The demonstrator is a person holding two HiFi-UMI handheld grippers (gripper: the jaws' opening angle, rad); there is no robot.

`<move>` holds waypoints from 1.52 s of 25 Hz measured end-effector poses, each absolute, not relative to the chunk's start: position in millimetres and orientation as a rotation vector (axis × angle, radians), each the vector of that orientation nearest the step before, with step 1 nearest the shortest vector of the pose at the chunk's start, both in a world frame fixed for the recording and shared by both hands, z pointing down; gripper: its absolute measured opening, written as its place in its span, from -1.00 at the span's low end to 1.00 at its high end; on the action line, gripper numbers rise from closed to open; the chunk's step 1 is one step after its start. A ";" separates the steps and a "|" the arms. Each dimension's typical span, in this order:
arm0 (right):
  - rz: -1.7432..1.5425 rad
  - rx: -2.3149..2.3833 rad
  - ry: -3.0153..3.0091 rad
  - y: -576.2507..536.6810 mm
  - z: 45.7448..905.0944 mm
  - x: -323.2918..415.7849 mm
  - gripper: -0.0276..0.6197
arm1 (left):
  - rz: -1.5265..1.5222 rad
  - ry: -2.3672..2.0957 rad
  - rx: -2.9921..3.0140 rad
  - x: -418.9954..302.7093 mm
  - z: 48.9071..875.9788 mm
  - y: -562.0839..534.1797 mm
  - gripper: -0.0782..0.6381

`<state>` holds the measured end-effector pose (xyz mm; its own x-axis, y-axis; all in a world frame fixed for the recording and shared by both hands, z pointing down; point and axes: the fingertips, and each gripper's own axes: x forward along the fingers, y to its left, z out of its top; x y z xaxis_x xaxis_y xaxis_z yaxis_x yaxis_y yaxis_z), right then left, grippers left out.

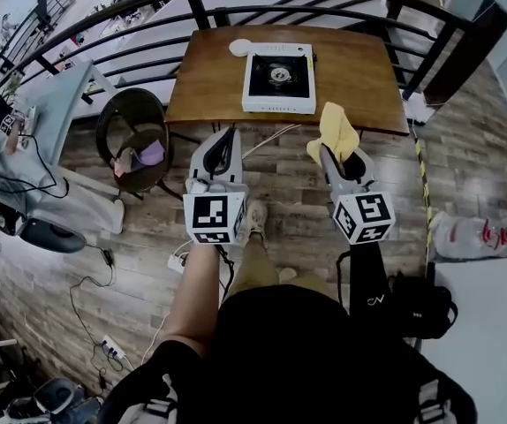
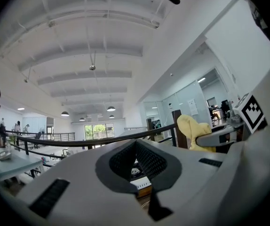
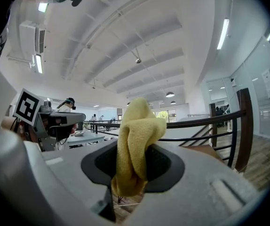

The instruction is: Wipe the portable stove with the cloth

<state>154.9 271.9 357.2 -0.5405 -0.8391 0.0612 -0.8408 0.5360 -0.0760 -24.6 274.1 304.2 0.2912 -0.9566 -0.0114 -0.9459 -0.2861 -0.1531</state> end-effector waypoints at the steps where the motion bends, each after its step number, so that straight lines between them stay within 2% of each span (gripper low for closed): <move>1: 0.152 1.496 -2.743 264.4 356.5 153.3 -0.55 | -0.105 1.801 -2.428 -27.7 304.4 266.5 -0.76; 16: 0.224 1.613 -2.665 74.5 358.4 106.3 -0.55 | -0.152 1.667 -2.441 -66.5 303.8 68.7 -0.76; 26: 0.160 1.685 -2.581 -44.6 348.9 76.9 -0.55 | -0.121 1.540 -2.538 -80.7 299.5 -58.0 -0.76; 38: 0.225 1.723 -2.491 -119.2 377.8 76.1 -0.55 | -0.130 1.488 -2.597 -81.6 323.5 -141.9 -0.76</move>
<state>76.1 -119.2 377.8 -0.3527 -0.9203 0.1695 -0.9357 0.3472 -0.0621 -81.6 -141.9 323.5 0.5055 -0.8628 0.0023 -0.8502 -0.4986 -0.1689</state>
